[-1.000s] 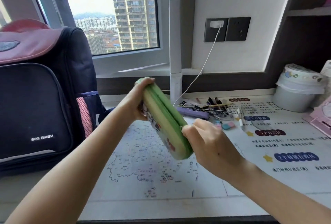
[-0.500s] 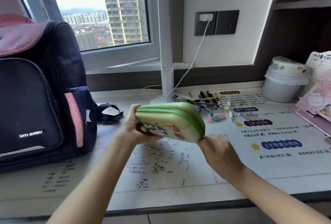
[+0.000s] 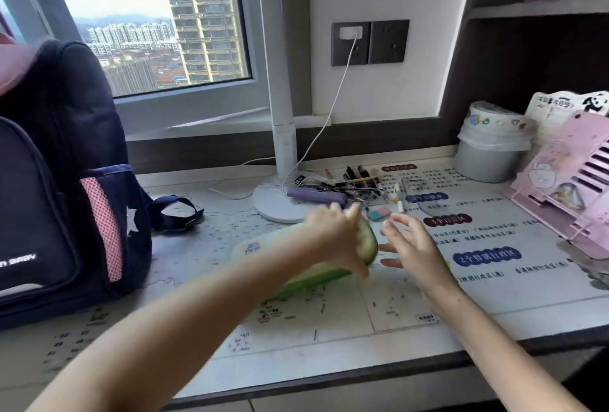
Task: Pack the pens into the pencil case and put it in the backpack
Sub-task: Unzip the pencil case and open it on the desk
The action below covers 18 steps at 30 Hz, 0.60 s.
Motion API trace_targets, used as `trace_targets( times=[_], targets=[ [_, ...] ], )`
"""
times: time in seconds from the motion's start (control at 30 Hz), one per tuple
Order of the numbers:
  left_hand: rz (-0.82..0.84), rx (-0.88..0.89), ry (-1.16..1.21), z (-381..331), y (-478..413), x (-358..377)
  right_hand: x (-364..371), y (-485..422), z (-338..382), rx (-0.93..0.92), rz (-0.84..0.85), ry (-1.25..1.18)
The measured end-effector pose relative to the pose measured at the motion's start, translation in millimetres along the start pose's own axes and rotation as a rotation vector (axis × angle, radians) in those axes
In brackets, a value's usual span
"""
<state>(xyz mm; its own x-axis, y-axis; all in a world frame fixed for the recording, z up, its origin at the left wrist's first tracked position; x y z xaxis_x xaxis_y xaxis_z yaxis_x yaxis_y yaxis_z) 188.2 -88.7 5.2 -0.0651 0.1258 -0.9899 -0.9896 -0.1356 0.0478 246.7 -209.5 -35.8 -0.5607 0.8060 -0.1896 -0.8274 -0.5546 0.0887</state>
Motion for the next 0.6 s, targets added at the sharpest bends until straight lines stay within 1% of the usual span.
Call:
trace_targets(
  times=[0.07,0.13,0.27,0.33,0.4,0.47,0.53,0.6],
  targets=[
    [0.042,0.074,-0.081,-23,2,21,-1,-1,-10,0.052,0.035,0.073],
    [0.072,0.089,-0.075,-31,9,33,1,1,-17,0.057,0.102,0.135],
    [0.172,0.057,0.038,10,35,37,4,9,-25,-0.028,0.301,0.207],
    [0.231,0.032,0.101,36,54,36,7,9,-26,-0.115,0.367,0.418],
    [0.267,0.019,0.162,53,70,36,12,7,-22,-0.217,0.363,0.593],
    [0.282,0.029,0.273,63,80,34,17,3,-17,-0.236,0.377,0.585],
    [0.296,0.035,0.477,71,86,28,19,0,-9,-0.194,0.408,0.514],
    [0.281,-0.001,0.662,85,90,17,21,-7,2,-0.209,0.367,0.505]
  ],
)
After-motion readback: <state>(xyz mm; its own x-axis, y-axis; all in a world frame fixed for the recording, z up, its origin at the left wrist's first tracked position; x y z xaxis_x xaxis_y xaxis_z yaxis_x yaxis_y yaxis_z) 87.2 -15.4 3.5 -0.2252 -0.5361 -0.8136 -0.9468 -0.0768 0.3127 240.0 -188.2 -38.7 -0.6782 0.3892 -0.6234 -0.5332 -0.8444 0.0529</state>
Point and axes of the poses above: each hand's wrist, its own y-axis away from the middle knuckle, its own x-axis out of the palm, z = x × y, the point moved 5 cm from there along -y, towards the middle knuckle, and after that the axes turned 9 degrees about x, right-handed, at the moved point
